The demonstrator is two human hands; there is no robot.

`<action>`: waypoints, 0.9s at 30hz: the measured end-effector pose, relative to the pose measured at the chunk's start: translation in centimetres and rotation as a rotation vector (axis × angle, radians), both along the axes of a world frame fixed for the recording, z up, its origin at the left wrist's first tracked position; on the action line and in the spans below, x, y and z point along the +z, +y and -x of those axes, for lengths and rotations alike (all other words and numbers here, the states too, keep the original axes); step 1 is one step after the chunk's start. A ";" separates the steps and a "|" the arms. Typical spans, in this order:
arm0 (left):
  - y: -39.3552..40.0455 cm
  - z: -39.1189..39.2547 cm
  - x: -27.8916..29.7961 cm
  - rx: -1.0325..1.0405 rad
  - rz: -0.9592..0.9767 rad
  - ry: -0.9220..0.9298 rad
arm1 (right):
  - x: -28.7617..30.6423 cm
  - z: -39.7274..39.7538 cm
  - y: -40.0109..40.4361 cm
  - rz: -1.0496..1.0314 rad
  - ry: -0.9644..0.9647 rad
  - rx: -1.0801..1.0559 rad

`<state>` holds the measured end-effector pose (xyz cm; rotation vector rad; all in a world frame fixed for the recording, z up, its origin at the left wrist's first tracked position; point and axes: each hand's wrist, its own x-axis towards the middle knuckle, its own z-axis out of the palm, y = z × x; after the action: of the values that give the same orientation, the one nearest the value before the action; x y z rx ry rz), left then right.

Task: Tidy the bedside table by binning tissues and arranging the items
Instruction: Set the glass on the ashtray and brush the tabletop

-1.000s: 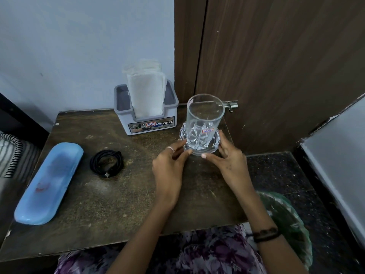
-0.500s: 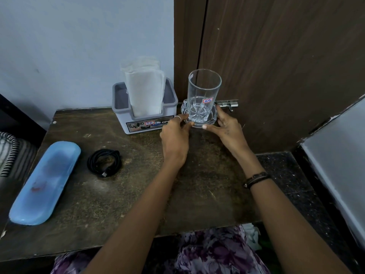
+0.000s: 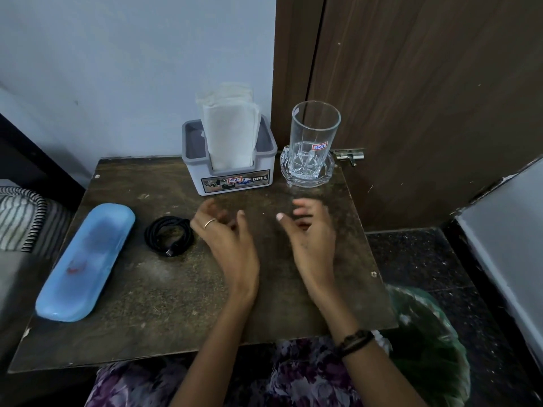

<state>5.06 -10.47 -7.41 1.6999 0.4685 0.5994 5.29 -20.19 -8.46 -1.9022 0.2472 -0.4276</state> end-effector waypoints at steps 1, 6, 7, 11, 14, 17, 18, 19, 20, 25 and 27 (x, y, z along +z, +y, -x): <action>0.2 -0.1 0.1 0.025 0.013 0.009 | 0.1 0.0 0.8 0.001 0.014 0.048; 0.5 -2.1 0.5 -0.027 -0.016 0.082 | 0.4 -3.3 2.8 0.037 0.126 0.180; 0.6 -2.6 0.5 -0.031 -0.035 0.085 | 0.4 -3.9 2.9 0.064 0.144 0.192; 1.4 -4.1 0.2 -0.069 -0.113 0.106 | 0.4 -4.6 2.9 0.080 0.161 0.209; 1.8 -4.2 0.1 -0.089 -0.131 0.106 | 0.5 -4.4 2.9 0.085 0.145 0.217; 1.7 -3.8 0.3 -0.118 -0.125 0.097 | 0.6 -4.5 2.9 0.088 0.144 0.211; 1.6 -3.4 0.5 -0.131 -0.127 0.096 | 0.6 -4.3 3.0 0.077 0.138 0.204; 1.7 -2.8 0.6 -0.151 -0.131 0.092 | 0.7 -4.1 2.9 0.063 0.126 0.194; 1.8 -2.1 0.8 -0.176 -0.143 0.078 | 0.7 -3.7 2.9 0.045 0.113 0.183; 4.9 3.3 1.2 -0.101 -0.435 0.004 | 0.0 -0.5 4.7 0.090 0.091 0.340; 6.6 4.9 1.1 0.074 -0.417 0.032 | 0.3 0.7 6.2 0.159 0.089 0.502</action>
<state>0.17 -3.85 -6.28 2.0962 0.4515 0.7634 4.56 -13.95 -8.17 -2.0553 -0.2134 -0.0234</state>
